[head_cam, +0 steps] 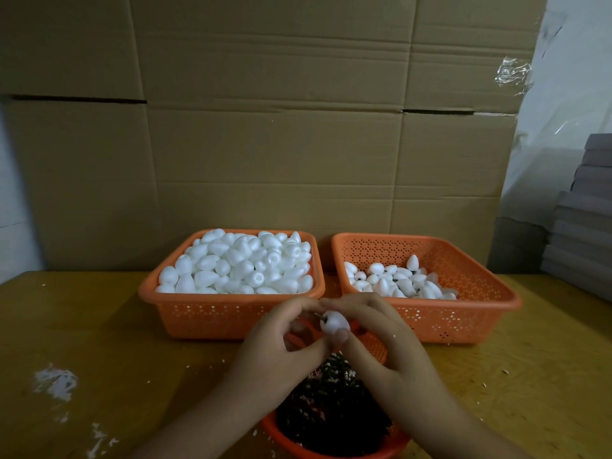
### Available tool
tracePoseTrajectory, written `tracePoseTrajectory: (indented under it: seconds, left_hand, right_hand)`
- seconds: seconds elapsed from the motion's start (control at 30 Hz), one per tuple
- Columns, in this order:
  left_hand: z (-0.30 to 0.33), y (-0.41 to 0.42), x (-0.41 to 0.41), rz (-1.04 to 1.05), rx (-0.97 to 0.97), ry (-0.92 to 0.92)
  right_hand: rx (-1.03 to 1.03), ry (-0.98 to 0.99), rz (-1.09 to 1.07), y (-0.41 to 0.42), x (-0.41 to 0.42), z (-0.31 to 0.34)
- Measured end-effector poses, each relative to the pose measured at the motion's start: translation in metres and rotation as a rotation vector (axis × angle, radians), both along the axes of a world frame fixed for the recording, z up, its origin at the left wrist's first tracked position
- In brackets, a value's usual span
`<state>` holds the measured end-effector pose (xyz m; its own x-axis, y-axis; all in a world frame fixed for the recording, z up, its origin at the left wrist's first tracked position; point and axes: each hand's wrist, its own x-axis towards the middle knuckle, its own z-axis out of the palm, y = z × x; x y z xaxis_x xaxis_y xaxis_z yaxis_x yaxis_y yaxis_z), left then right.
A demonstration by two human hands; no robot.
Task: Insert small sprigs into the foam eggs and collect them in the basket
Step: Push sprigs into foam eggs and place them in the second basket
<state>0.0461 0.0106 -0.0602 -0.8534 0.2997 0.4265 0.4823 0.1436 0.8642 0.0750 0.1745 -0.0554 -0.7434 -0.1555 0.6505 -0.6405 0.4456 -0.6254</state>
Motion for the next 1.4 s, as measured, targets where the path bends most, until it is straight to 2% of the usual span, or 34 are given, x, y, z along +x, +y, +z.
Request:
tracePoseTrajectory:
  seconds: [0.17, 0.37, 0.7, 0.87, 0.93, 1.0, 1.07, 1.13, 1.2, 1.27, 1.4]
  left_hand:
    - [0.001, -0.001, 0.001, -0.012, 0.003, -0.021]
    - [-0.001, -0.001, -0.001, -0.008, 0.006, -0.057]
    - [0.005, -0.001, 0.005, -0.026, 0.046, 0.001]
    - [0.009, -0.006, 0.0, 0.072, 0.077, 0.019]
    - [0.008, -0.015, -0.008, 0.201, 0.011, 0.09]
    - [0.01, -0.026, -0.016, 0.37, -0.149, 0.261]
    - [0.012, -0.04, -0.021, 0.542, -0.447, 0.493]
    - [0.013, -0.05, -0.026, 0.585, -0.705, 0.598]
    - [0.013, -0.056, -0.029, 0.532, -0.869, 0.53]
    - [0.01, -0.061, -0.034, 0.449, -0.936, 0.408]
    - [0.006, -0.068, -0.043, 0.415, -0.957, 0.422]
  right_hand:
    - [-0.163, -0.186, 0.039, 0.002, -0.002, 0.001]
    - [-0.241, -0.214, 0.05, 0.005, -0.001, 0.011]
    - [-0.31, -0.055, -0.455, 0.065, -0.027, 0.03]
    - [-0.15, -0.166, -0.444, 0.081, -0.039, 0.021]
    - [-0.105, -0.14, -0.447, 0.08, -0.04, 0.019]
    - [-0.07, -0.082, -0.431, 0.074, -0.037, 0.018]
    - [-0.042, -0.062, -0.386, 0.064, -0.032, 0.017]
    - [0.009, -0.069, -0.301, 0.052, -0.025, 0.016]
    - [0.1, -0.096, -0.193, 0.039, -0.017, 0.015]
    - [0.225, -0.129, -0.092, 0.029, -0.012, 0.012]
    - [0.447, -0.114, 0.034, 0.017, -0.008, 0.003]
